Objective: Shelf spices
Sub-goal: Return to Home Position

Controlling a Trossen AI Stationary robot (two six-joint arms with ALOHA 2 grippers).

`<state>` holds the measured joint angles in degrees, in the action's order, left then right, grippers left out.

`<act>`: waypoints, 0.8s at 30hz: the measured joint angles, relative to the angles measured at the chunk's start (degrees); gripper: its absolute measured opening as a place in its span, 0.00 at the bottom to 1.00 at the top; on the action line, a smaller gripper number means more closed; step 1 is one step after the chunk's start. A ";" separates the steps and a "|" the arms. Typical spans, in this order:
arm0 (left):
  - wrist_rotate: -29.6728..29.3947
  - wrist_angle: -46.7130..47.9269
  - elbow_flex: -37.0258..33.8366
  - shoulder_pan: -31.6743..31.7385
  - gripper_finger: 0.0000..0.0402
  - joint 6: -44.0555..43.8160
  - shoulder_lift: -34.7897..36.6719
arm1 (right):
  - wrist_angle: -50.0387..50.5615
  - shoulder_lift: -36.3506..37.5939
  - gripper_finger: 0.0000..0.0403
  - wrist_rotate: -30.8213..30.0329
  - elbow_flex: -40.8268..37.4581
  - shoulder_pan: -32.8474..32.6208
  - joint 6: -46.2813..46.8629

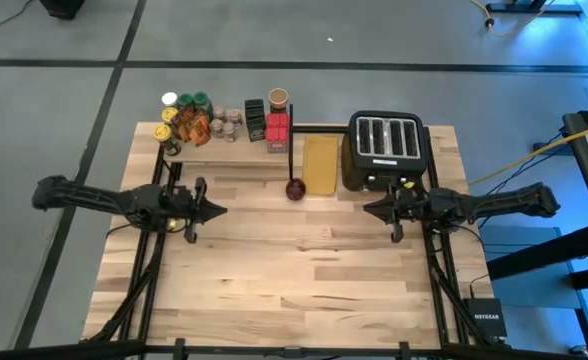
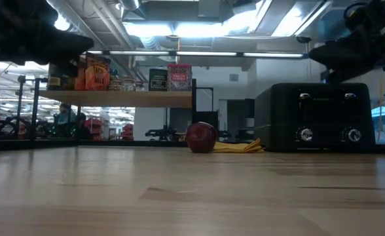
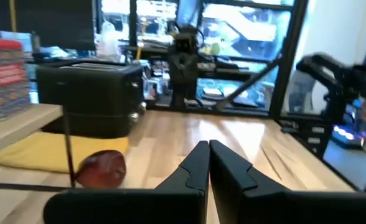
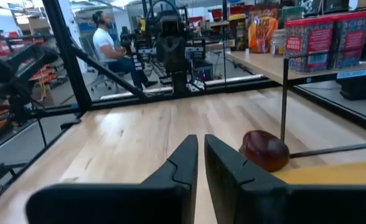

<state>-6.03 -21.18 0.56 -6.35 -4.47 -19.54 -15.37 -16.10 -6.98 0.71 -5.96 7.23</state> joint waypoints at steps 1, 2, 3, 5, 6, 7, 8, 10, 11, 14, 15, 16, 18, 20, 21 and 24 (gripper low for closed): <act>0.06 1.66 0.00 0.59 0.01 -0.68 1.95 | 0.84 0.94 0.09 0.00 0.00 0.00 0.22; 0.08 3.34 0.00 1.23 0.01 -1.19 3.78 | 1.46 1.83 0.09 0.00 0.00 0.00 0.67; 0.07 5.23 0.00 1.80 0.01 -1.55 5.70 | 2.43 2.79 0.09 0.00 0.00 0.00 1.12; 0.07 9.09 0.00 2.69 0.01 -2.14 9.87 | 4.44 4.96 0.09 0.01 -0.02 0.00 1.38; 0.07 10.65 0.00 3.03 0.01 -2.17 12.15 | 5.58 6.13 0.09 0.03 -0.02 0.00 1.39; 0.05 12.44 0.00 3.23 0.01 -2.11 14.48 | 7.05 7.27 0.09 0.04 -0.02 0.00 1.39; 0.07 14.28 0.00 3.27 0.01 -1.90 16.85 | 8.37 8.49 0.09 0.04 -0.02 0.00 1.39; 0.08 17.07 0.00 3.41 0.01 -1.54 19.56 | 10.30 11.01 0.09 0.02 -0.04 0.00 1.41; -0.13 17.25 0.02 3.41 0.01 -1.47 19.33 | 10.74 12.18 0.09 -0.20 -0.04 0.00 1.43; -0.63 18.76 0.00 3.48 0.01 -1.58 18.91 | 12.61 15.21 0.09 -2.32 -0.07 0.00 1.65; -1.04 19.32 0.00 3.48 0.01 -1.58 19.25 | 12.64 15.97 0.09 -2.99 -0.07 0.00 1.63; -1.57 19.38 0.00 3.48 0.01 -1.60 19.33 | 12.49 16.08 0.09 -3.32 -0.07 0.00 1.60; -2.17 18.97 0.00 3.48 0.01 -2.13 19.31 | 12.50 15.98 0.09 -4.19 -0.07 0.00 1.60; -2.24 18.62 0.00 3.46 0.01 -2.21 19.33 | 12.53 15.98 0.09 -4.04 -0.09 0.00 1.51; -2.24 18.79 0.00 3.46 0.01 -2.21 19.32 | 12.59 15.98 0.09 -3.78 -0.09 0.00 1.43; -2.27 19.18 0.00 3.46 0.01 -2.43 19.00 | 12.61 15.98 0.09 -3.32 -0.09 -0.02 1.48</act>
<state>-8.29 -2.00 0.56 -2.90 -6.90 -0.54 -2.76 -0.12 -10.31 0.62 -5.98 8.71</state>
